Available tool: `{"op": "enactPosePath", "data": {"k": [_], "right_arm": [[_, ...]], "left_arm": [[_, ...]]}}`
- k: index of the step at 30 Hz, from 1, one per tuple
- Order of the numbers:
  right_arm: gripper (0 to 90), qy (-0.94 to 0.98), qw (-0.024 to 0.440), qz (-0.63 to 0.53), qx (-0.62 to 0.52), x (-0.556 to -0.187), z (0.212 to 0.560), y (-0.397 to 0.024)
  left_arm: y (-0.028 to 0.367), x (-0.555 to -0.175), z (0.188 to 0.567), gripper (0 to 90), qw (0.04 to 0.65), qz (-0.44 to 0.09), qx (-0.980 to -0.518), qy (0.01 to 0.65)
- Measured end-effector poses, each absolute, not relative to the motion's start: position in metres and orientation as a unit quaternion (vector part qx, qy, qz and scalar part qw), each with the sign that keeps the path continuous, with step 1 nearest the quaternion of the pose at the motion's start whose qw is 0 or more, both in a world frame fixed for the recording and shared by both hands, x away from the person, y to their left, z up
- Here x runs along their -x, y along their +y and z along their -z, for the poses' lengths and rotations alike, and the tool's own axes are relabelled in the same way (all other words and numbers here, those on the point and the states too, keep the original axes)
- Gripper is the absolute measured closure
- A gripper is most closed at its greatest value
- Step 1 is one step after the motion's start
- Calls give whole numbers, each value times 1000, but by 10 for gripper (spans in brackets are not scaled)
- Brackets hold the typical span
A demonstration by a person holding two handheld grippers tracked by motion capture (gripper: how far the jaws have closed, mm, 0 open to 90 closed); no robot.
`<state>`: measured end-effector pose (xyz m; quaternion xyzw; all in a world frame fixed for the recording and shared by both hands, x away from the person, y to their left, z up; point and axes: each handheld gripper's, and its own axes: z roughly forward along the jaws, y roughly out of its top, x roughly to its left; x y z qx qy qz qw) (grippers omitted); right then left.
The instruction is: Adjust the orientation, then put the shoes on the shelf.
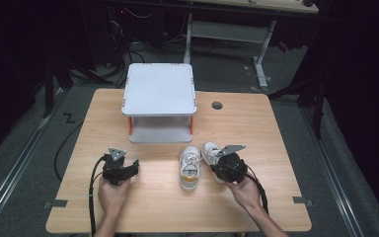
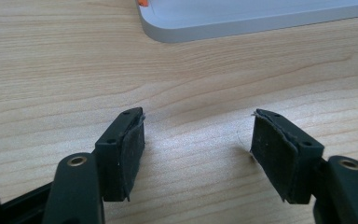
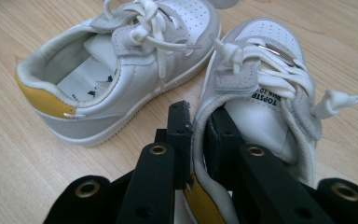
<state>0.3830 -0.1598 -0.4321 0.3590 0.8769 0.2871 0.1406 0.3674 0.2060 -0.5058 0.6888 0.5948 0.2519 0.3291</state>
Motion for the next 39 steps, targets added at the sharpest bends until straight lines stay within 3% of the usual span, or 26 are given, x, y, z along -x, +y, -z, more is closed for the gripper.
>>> {"op": "enactPosePath", "data": {"k": [11,17,24,32,39], "right_arm": [[728,880,122,-281,-363,-384,436,-146],[584,883,81,-295,-355,-388,438,-142],[507,878,68,-311,-356,-388,441,-144],[490,864,75,-351,-352,-377,432,-160],[494,824,111,-406,-378,-371,431,-201]], "left_arm": [[206,-367,506,349,329,-252,-689,595],[206,-367,506,349,327,-254,-688,596],[206,-367,506,349,327,-254,-688,596],[205,-367,506,348,323,-256,-690,594],[203,-368,506,335,319,-259,-695,591]]}}
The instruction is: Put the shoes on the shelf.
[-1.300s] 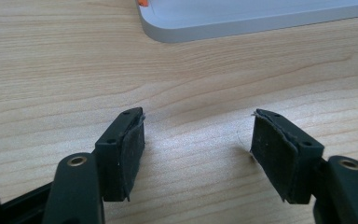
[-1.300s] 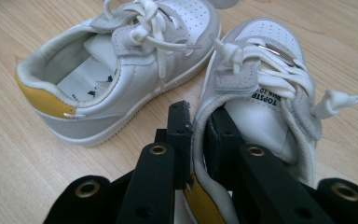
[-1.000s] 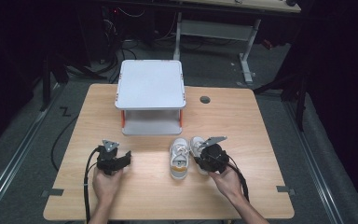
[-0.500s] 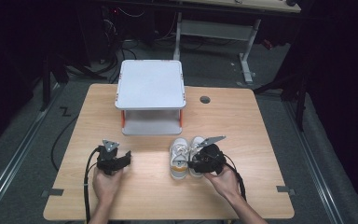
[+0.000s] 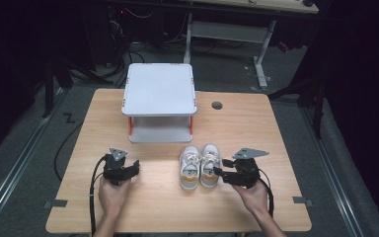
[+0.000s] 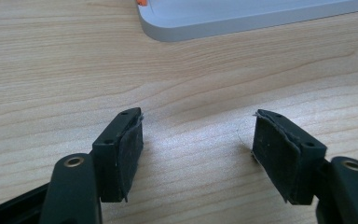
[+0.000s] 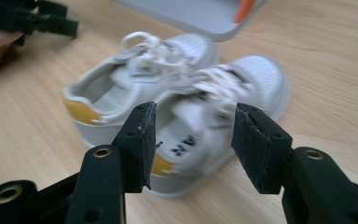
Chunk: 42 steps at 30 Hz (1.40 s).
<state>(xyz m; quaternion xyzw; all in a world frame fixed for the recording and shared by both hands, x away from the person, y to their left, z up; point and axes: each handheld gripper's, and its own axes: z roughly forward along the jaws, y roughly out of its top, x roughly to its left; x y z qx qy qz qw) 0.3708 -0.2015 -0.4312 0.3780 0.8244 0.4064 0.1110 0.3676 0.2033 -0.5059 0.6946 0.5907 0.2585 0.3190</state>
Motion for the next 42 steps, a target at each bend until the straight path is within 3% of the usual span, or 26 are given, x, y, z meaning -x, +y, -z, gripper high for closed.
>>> {"op": "enactPosePath", "data": {"k": [16,24,42], "right_arm": [[473,764,219,-329,-509,-400,483,-277],[427,761,232,-329,-509,-402,501,-282],[403,764,230,-329,-506,-402,501,-282]], "left_arm": [[202,-367,505,330,317,-257,-691,597],[196,-364,501,332,318,-244,-693,599],[172,-341,467,383,379,-210,-712,553]]}}
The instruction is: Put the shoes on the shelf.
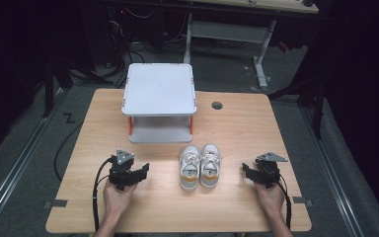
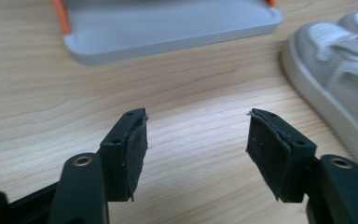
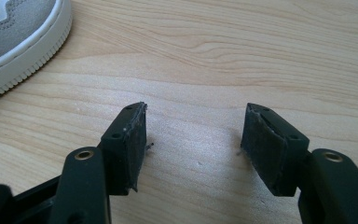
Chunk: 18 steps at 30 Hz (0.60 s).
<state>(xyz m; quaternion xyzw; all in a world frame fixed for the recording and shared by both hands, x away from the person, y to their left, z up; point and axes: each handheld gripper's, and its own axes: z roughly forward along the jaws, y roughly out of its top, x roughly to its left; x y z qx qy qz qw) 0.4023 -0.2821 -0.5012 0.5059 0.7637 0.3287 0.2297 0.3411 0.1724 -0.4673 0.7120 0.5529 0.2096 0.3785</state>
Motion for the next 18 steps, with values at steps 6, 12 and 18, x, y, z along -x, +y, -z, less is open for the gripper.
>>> {"op": "enactPosePath", "data": {"k": [6,12,18], "right_arm": [[403,764,230,-329,-506,-402,501,-282],[399,764,230,-329,-506,-402,501,-282],[392,765,230,-328,-504,-402,501,-282]], "left_arm": [[152,-333,448,428,402,-181,-730,521],[122,-327,433,449,406,-154,-751,497],[91,-326,425,445,391,-138,-774,478]]}}
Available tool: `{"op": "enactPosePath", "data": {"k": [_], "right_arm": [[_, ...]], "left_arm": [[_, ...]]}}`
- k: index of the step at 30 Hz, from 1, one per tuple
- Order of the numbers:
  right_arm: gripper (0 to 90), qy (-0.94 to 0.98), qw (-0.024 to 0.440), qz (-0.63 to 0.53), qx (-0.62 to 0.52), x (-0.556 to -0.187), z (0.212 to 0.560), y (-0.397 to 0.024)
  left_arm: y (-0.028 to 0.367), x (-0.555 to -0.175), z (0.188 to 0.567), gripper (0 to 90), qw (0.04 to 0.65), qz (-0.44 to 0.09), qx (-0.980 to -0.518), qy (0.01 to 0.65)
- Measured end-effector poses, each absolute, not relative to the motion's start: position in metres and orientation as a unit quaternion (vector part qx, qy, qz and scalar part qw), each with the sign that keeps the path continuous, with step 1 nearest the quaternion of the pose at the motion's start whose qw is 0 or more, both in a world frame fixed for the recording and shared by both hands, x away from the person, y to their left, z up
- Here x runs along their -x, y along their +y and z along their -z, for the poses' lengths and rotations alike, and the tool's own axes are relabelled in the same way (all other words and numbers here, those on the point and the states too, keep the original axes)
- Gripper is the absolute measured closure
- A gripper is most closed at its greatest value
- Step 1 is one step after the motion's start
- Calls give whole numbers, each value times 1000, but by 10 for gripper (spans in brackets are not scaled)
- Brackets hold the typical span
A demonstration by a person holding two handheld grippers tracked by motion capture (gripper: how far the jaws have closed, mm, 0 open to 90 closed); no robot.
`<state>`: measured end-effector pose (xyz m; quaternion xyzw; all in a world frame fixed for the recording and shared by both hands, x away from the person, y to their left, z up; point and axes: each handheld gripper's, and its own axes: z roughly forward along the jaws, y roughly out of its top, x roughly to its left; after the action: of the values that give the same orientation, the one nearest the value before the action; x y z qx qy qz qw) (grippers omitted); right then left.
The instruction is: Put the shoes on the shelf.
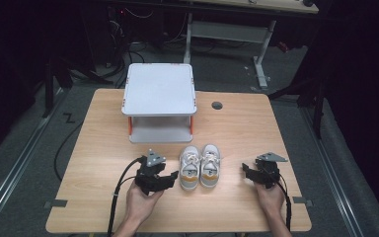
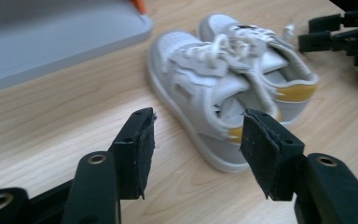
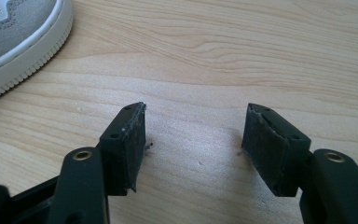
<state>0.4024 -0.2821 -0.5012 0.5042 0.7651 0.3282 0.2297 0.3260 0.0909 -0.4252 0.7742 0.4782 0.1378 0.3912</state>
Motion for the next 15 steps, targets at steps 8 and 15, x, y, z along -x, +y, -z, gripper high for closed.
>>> {"op": "enactPosePath", "data": {"k": [8,15], "right_arm": [[385,766,228,-328,-504,-402,501,-282],[377,766,227,-328,-504,-402,501,-282]], "left_arm": [[49,-334,426,415,374,-120,-792,467],[21,-344,429,405,362,-116,-793,476]]}}
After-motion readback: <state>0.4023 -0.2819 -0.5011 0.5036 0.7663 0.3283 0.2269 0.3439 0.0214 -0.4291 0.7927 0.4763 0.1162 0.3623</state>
